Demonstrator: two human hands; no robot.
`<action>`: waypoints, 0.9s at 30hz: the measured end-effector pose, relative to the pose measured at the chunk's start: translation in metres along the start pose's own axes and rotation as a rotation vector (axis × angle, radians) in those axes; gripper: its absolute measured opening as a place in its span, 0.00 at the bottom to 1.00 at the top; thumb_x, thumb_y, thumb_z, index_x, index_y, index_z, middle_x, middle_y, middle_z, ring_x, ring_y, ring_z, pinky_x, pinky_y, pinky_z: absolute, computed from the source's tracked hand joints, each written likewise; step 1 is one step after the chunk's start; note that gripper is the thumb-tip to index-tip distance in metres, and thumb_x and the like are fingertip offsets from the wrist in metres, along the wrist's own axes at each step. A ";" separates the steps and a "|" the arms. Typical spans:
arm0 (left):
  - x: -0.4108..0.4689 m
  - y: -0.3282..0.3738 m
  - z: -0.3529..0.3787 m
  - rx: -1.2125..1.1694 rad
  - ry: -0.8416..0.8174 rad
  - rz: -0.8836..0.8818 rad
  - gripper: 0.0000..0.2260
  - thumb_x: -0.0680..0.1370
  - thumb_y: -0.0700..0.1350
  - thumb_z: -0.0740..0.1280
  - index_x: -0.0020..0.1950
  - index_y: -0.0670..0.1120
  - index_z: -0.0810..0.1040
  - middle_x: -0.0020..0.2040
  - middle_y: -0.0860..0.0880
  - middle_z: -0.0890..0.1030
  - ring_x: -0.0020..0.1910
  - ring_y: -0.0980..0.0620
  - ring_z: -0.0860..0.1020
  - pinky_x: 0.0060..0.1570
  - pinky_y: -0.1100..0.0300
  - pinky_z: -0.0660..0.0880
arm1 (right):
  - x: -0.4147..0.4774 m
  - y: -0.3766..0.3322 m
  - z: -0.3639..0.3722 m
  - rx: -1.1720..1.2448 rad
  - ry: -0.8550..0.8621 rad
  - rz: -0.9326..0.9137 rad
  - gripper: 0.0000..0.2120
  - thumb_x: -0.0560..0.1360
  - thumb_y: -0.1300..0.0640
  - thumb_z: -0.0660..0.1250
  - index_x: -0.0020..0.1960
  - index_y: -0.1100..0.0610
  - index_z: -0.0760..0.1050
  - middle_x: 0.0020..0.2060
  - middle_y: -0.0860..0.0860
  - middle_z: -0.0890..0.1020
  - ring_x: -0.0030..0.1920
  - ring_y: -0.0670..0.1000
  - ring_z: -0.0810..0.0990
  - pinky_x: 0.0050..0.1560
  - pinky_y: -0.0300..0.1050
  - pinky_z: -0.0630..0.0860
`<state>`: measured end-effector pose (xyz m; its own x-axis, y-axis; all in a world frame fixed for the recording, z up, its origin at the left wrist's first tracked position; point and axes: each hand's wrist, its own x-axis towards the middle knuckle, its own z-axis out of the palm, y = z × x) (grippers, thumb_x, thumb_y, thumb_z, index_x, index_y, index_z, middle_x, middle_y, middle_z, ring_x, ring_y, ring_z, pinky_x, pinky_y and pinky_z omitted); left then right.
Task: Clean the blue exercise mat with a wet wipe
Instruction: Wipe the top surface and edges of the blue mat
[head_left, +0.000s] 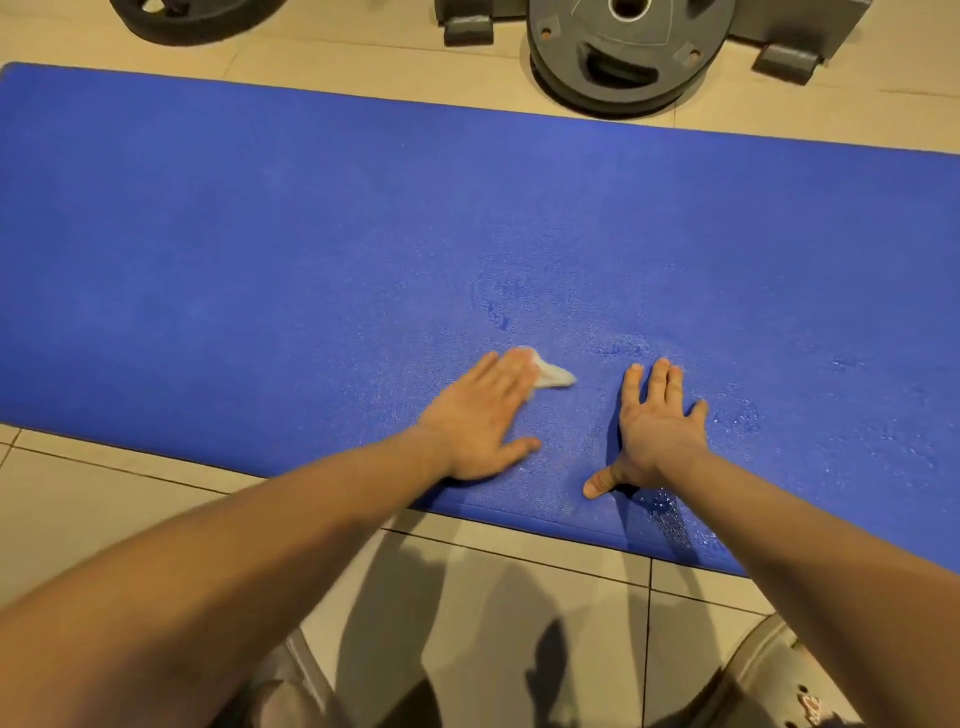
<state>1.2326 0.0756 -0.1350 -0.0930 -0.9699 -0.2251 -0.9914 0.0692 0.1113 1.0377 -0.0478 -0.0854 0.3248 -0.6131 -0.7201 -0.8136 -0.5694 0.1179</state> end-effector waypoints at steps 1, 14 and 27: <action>-0.003 -0.021 -0.008 -0.022 0.050 -0.026 0.40 0.79 0.67 0.52 0.84 0.46 0.45 0.83 0.43 0.53 0.82 0.45 0.49 0.81 0.48 0.45 | 0.000 0.000 0.000 0.001 -0.002 -0.002 0.83 0.50 0.22 0.75 0.78 0.62 0.25 0.77 0.65 0.31 0.78 0.66 0.32 0.76 0.72 0.50; 0.027 0.021 -0.008 -0.097 -0.044 -0.110 0.44 0.78 0.69 0.49 0.83 0.39 0.49 0.83 0.40 0.48 0.83 0.44 0.45 0.80 0.46 0.46 | 0.002 -0.003 -0.003 -0.014 -0.026 0.008 0.83 0.50 0.23 0.76 0.77 0.62 0.25 0.77 0.66 0.31 0.78 0.67 0.32 0.75 0.73 0.51; 0.060 -0.074 -0.031 -0.244 0.146 -0.433 0.39 0.73 0.70 0.58 0.79 0.50 0.63 0.70 0.45 0.69 0.71 0.44 0.67 0.74 0.49 0.63 | 0.009 -0.003 0.000 -0.009 -0.033 0.004 0.85 0.49 0.24 0.77 0.77 0.63 0.24 0.77 0.67 0.31 0.77 0.69 0.31 0.74 0.75 0.51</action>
<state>1.3031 0.0048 -0.1268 0.3518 -0.9213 -0.1655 -0.8841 -0.3851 0.2647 1.0430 -0.0509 -0.0923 0.3049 -0.5972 -0.7419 -0.8106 -0.5717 0.1271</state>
